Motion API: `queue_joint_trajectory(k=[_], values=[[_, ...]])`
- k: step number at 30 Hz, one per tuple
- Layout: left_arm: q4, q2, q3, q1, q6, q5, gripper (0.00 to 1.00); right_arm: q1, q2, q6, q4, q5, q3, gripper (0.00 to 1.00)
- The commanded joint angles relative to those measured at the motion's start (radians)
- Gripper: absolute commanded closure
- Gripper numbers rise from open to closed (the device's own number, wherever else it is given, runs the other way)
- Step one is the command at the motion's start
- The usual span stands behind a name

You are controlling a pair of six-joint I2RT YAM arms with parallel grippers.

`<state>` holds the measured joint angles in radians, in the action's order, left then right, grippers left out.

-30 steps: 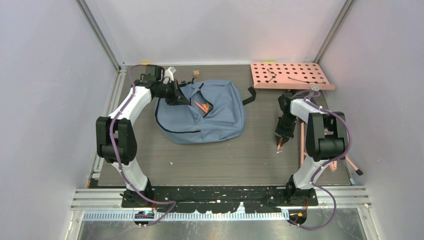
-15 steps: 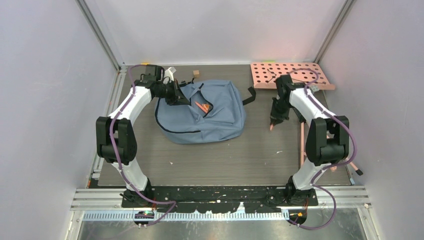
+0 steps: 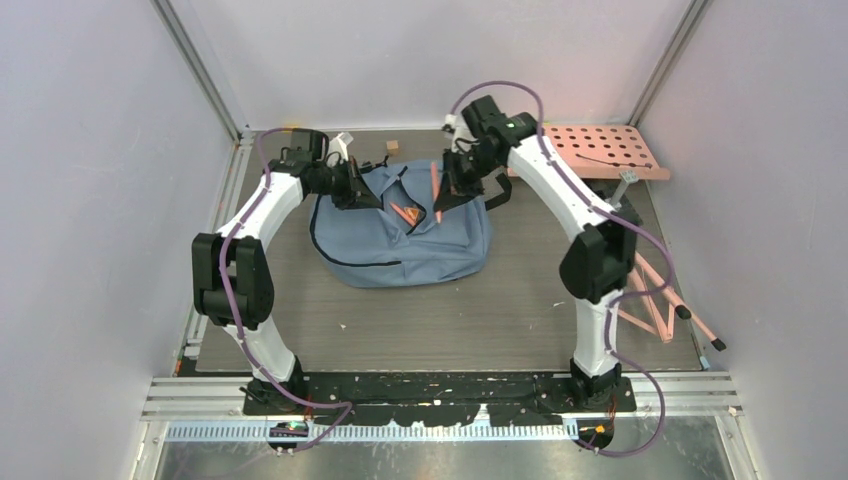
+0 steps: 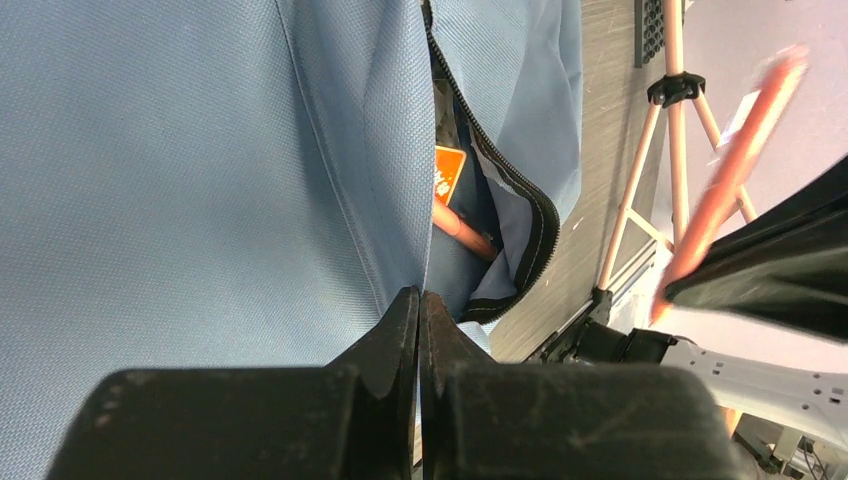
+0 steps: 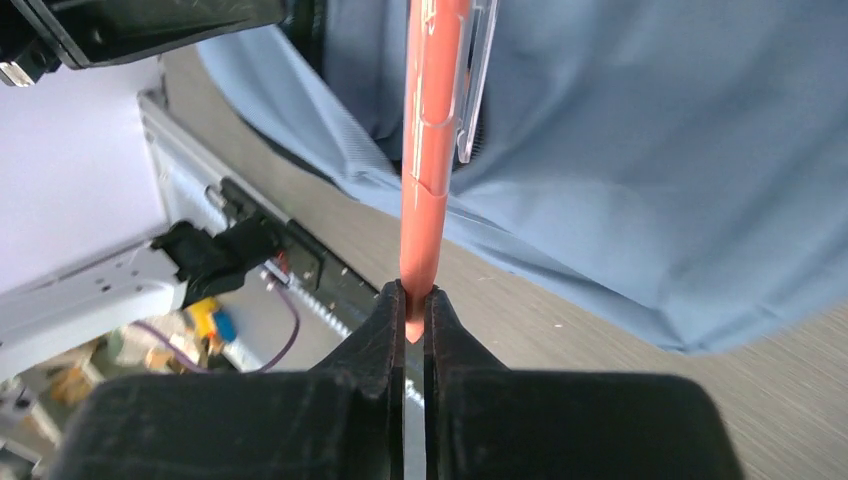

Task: Pack the student bag
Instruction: Place the stationery in the student bag.

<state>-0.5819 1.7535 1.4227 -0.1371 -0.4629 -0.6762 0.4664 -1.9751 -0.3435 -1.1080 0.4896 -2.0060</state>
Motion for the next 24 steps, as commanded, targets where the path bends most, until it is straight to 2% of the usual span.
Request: queue_joint_trajectory(k=[1,10,17,24], values=[[0.052,-0.061,0.002,0.013,0.024,-0.055,1.0,0.06,-0.114,0.002,-0.188,0.185,-0.18,0.99],[0.065,-0.074,-0.025,0.011,0.04,-0.095,1.0,0.115,-0.248,-0.028,-0.274,0.309,-0.291,0.99],[0.07,-0.082,-0.042,0.011,0.073,-0.144,1.0,0.117,-0.312,-0.078,-0.315,0.317,-0.312,0.99],[0.053,-0.096,-0.057,0.006,0.12,-0.188,1.0,0.11,-0.373,-0.121,-0.372,0.255,-0.377,0.99]])
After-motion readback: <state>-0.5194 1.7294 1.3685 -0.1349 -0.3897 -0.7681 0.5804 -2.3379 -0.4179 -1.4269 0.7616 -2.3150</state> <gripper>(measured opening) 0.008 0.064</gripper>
